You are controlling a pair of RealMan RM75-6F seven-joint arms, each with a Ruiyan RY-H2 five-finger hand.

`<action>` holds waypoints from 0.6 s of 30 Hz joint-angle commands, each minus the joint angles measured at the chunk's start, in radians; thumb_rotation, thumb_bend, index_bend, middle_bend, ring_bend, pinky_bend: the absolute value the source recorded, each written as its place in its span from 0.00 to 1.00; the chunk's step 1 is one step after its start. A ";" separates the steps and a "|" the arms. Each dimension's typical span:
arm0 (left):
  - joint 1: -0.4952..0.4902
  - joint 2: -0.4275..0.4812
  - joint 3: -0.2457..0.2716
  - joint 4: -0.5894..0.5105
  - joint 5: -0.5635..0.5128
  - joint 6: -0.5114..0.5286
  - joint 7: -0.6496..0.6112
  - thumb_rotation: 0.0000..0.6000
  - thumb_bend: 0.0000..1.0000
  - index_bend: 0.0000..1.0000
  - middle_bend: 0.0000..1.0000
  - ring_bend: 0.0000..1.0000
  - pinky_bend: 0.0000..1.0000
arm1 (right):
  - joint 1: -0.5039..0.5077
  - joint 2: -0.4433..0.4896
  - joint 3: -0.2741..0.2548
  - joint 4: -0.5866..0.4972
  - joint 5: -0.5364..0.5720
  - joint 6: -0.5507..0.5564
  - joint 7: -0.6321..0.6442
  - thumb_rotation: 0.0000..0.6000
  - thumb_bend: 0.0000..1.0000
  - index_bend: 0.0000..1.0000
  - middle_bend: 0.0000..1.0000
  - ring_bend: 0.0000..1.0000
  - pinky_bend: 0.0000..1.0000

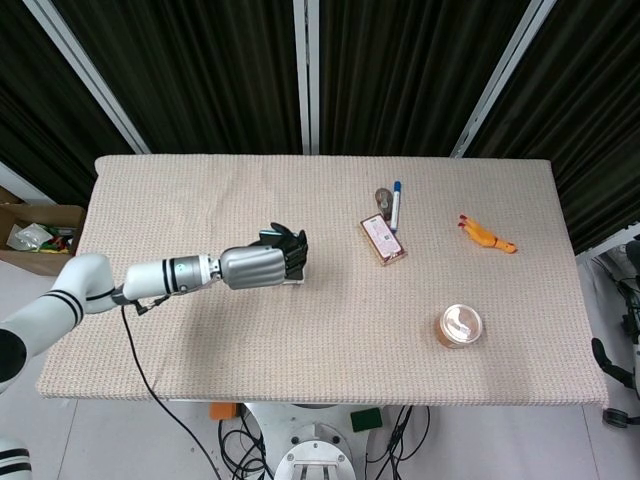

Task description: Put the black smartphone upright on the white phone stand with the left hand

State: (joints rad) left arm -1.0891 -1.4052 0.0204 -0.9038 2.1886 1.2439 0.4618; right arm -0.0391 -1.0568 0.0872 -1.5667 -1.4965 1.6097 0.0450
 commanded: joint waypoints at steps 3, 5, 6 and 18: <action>-0.013 -0.027 0.017 0.042 -0.015 -0.018 -0.018 1.00 0.31 0.82 0.81 0.58 0.54 | -0.004 0.008 0.000 -0.002 -0.007 0.012 0.010 1.00 0.35 0.00 0.00 0.00 0.00; -0.013 -0.046 0.017 0.064 -0.031 -0.018 -0.031 1.00 0.31 0.82 0.81 0.58 0.53 | -0.007 0.010 0.001 0.000 -0.012 0.021 0.020 1.00 0.34 0.00 0.00 0.00 0.00; -0.013 -0.054 0.018 0.074 -0.038 -0.017 -0.036 1.00 0.31 0.82 0.81 0.58 0.53 | -0.008 0.011 0.002 0.002 -0.011 0.023 0.022 1.00 0.34 0.00 0.00 0.00 0.00; -0.020 -0.136 0.050 0.197 -0.078 0.020 -0.096 1.00 0.31 0.82 0.81 0.57 0.53 | -0.005 0.003 0.002 0.016 -0.002 0.010 0.029 1.00 0.34 0.00 0.00 0.00 0.00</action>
State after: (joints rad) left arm -1.1071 -1.5363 0.0664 -0.7132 2.1121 1.2607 0.3704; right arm -0.0448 -1.0536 0.0893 -1.5508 -1.4986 1.6201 0.0738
